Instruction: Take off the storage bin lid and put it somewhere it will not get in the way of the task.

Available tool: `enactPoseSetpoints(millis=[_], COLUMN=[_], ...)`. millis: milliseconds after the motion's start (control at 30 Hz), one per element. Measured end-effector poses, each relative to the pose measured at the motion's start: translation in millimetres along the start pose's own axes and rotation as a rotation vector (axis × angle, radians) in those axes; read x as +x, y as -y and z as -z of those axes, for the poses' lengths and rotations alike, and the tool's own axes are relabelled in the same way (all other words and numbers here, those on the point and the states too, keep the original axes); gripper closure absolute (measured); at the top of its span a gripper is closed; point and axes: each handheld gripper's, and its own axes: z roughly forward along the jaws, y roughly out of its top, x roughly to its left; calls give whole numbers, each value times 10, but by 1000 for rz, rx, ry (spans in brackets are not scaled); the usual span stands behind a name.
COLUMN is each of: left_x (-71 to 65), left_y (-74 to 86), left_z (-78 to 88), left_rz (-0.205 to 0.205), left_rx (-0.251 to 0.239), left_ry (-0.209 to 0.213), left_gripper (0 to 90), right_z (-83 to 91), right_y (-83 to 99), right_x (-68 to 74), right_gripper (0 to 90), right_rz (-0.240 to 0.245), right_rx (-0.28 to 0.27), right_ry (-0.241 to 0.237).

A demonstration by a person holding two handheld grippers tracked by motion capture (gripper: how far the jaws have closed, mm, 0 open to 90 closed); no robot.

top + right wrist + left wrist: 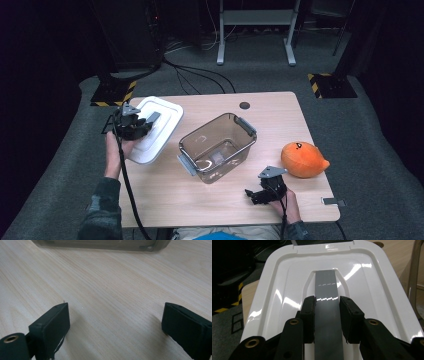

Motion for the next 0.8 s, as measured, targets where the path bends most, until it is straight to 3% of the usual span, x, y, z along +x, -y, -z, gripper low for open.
enactPoseSetpoints(millis=[267,433,800], left_x=[99,176,307], left_y=[136,275,537], left_z=[-58,-152,-321], left_rz=[31,81,149], left_rx=[32,58,115], left_ry=[-30,-51,-84], left_gripper=[664,664,664], right_z=[1,0,0], right_y=[-1,-1,-1], right_x=[6,8,9], right_gripper=[72,72,72], right_rz=[2,5,6], right_rx=[6,5,6], right_ry=[1,4,4])
